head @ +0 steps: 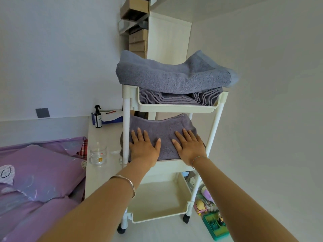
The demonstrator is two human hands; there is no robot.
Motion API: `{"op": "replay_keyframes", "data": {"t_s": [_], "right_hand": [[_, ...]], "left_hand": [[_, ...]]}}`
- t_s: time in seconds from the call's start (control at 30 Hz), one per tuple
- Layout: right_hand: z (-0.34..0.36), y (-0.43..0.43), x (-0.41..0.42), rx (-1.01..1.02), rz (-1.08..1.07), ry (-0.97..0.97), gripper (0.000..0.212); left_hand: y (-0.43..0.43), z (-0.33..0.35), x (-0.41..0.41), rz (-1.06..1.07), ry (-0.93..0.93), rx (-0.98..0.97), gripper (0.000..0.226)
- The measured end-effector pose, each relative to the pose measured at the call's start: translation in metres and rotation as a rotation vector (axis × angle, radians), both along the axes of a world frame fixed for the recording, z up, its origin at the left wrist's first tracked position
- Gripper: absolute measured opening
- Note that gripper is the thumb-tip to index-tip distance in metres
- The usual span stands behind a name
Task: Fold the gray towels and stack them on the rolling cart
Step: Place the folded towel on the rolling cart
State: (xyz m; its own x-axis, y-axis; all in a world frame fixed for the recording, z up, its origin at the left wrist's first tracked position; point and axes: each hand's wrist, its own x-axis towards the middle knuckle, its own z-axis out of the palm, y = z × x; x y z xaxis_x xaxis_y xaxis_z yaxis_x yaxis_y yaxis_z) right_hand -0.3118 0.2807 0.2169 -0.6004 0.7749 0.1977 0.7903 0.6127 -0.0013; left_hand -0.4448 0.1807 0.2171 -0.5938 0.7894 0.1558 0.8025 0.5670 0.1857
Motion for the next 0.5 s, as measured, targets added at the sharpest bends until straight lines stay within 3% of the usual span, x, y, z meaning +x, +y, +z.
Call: {"op": "replay_keyframes", "data": {"t_s": [0.13,0.23,0.3,0.5], "right_hand": [[-0.006,-0.016,0.008,0.041,0.037,0.078,0.057],[-0.019,-0.031,0.029,0.038,0.086,0.143,0.083],[-0.026,-0.044,0.050,0.031,0.122,0.150,0.081],[-0.016,-0.088,0.134,0.026,-0.004,0.163,0.072]], "left_hand": [[-0.011,-0.002,0.000,-0.080,0.069,0.084,0.063],[-0.023,-0.009,0.005,-0.183,0.169,0.128,0.067],[-0.033,-0.017,0.010,-0.241,0.175,0.149,0.080],[-0.052,-0.013,0.054,-0.416,0.163,0.231,0.071]]}}
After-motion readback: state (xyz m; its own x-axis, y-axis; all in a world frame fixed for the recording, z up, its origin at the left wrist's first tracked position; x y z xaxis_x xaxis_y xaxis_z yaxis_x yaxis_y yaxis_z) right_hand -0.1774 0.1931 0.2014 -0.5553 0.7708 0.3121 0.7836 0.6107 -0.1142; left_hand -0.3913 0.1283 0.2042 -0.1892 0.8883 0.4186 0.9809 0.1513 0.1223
